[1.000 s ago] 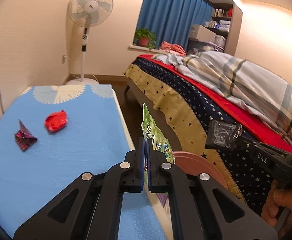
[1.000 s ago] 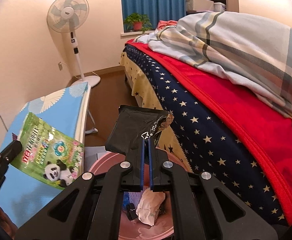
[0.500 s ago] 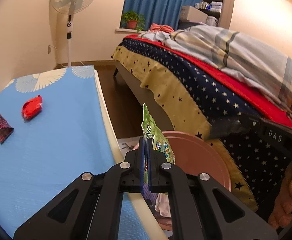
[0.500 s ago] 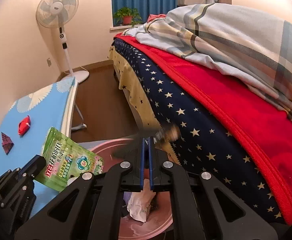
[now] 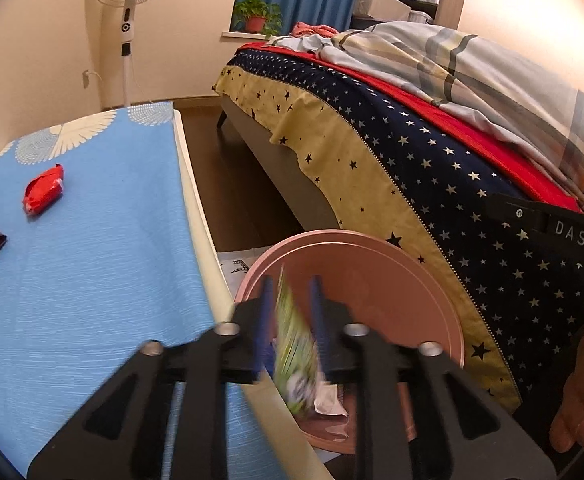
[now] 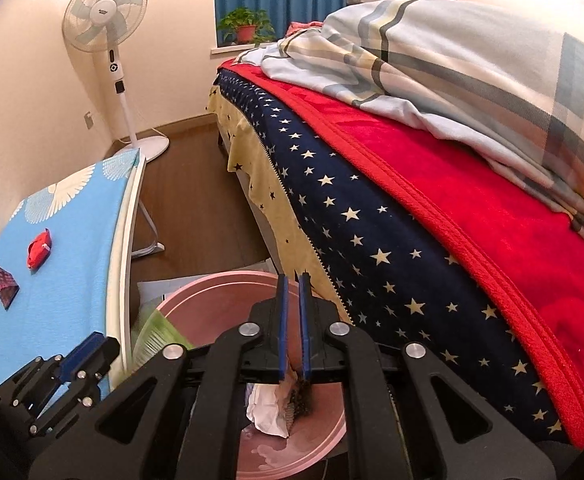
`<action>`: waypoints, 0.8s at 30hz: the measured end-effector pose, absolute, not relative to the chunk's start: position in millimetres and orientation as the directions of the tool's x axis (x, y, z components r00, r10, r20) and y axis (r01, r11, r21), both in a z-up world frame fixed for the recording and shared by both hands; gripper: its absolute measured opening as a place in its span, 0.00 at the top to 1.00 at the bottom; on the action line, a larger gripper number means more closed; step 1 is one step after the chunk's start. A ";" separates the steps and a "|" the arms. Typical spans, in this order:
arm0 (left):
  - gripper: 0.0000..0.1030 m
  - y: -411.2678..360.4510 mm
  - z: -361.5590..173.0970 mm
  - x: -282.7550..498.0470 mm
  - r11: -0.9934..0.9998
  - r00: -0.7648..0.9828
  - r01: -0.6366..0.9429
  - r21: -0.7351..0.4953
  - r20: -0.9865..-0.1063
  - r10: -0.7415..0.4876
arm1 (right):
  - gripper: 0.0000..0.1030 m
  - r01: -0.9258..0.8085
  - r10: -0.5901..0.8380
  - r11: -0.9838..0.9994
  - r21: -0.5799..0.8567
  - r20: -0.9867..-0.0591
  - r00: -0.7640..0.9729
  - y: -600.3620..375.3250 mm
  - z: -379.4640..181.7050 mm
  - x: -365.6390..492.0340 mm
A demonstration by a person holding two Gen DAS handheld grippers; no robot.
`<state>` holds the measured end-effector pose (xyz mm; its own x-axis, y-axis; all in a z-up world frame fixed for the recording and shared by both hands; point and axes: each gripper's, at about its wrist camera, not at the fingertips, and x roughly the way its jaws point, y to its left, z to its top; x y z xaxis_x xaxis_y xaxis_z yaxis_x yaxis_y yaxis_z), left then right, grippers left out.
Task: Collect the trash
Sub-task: 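Open both tools over the pink bin to drop the pouch and green bag, then move both open tools back over the wrapper and red bag on the mattress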
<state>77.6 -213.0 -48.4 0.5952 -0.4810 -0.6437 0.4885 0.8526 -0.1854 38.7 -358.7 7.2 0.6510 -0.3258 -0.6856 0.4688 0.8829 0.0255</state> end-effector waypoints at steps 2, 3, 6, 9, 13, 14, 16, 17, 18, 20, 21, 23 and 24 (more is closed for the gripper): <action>0.75 -211.6 -46.9 77.1 0.853 0.598 0.489 -0.183 -0.641 -0.481 | 0.87 0.469 -0.325 0.882 0.030 -0.683 0.654 -358.8 7.9 37.8; 0.75 -210.7 -45.7 77.0 0.853 0.600 0.489 -0.182 -0.639 -0.481 | 0.83 0.470 -0.326 0.882 0.031 -0.682 0.655 -358.8 8.2 37.1; 0.75 -206.4 -42.7 76.1 0.855 0.606 0.486 -0.181 -0.635 -0.479 | 0.73 0.469 -0.326 0.882 0.040 -0.668 0.669 -358.4 11.0 34.6; 0.75 -200.2 -38.8 74.5 0.859 0.614 0.480 -0.179 -0.630 -0.475 | 0.72 0.462 -0.322 0.886 0.045 -0.657 0.682 -356.1 13.6 32.9; 0.75 -190.3 -32.2 70.5 0.865 0.630 0.472 -0.174 -0.620 -0.468 | 0.72 0.441 -0.309 0.896 0.055 -0.636 0.707 -350.2 18.4 29.1; 0.75 -188.5 -30.6 69.7 0.866 0.633 0.470 -0.173 -0.618 -0.467 | 0.72 0.435 -0.305 0.899 0.058 -0.631 0.714 -348.6 19.7 27.7; 0.75 -183.9 -26.4 67.6 0.869 0.642 0.464 -0.170 -0.611 -0.463 | 0.72 0.421 -0.295 0.905 0.062 -0.621 0.726 -344.9 22.5 25.0; 0.75 -181.8 -24.5 66.4 0.871 0.647 0.462 -0.168 -0.607 -0.461 | 0.72 0.416 -0.291 0.907 0.064 -0.619 0.729 -344.2 23.3 24.1; 0.75 -178.5 -21.9 64.5 0.873 0.654 0.459 -0.163 -0.603 -0.457 | 0.72 0.411 -0.287 0.909 0.067 -0.616 0.734 -342.6 24.2 22.9; 0.75 -173.8 -19.6 62.2 0.877 0.664 0.455 -0.154 -0.598 -0.450 | 0.72 0.399 -0.273 0.914 0.077 -0.610 0.744 -339.0 26.7 20.8; 0.75 -170.1 -18.6 60.7 0.880 0.669 0.451 -0.148 -0.597 -0.443 | 0.72 0.393 -0.268 0.916 0.080 -0.607 0.748 -336.9 27.8 20.0; 0.75 -160.7 -16.9 58.5 0.890 0.683 0.433 -0.141 -0.593 -0.426 | 0.72 0.376 -0.252 0.922 0.089 -0.599 0.760 -331.3 30.4 18.6; 0.75 -156.0 -15.7 57.9 0.895 0.690 0.422 -0.141 -0.591 -0.418 | 0.72 0.367 -0.244 0.926 0.092 -0.595 0.766 -327.5 31.6 18.3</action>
